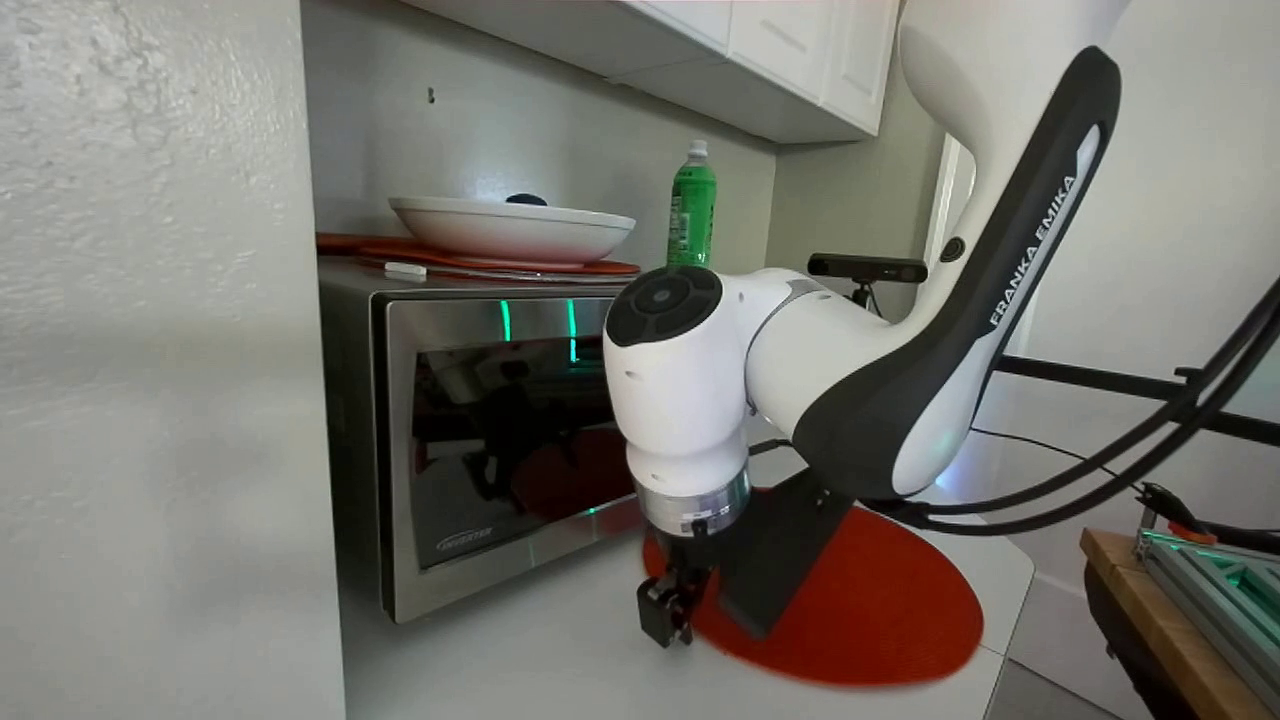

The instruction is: Move the red placemat to the left.

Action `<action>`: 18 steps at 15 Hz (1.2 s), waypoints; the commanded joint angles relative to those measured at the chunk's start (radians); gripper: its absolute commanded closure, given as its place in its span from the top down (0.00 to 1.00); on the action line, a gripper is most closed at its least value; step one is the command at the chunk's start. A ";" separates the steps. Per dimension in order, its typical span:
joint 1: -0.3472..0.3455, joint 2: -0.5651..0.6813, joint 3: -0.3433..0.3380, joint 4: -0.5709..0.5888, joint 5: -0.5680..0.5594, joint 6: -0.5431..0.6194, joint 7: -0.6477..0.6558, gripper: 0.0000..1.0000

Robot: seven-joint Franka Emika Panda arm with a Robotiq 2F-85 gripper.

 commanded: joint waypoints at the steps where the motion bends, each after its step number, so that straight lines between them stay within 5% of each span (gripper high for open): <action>1: 0.010 0.020 -0.006 0.025 0.037 -0.053 -0.022 1.00; 9: 0.004 0.030 -0.007 0.019 0.037 -0.051 -0.013 1.00; 10: 0.004 0.032 -0.008 0.019 0.037 -0.051 -0.012 0.85; 18: 0.008 0.045 -0.015 0.022 0.049 -0.050 -0.013 0.52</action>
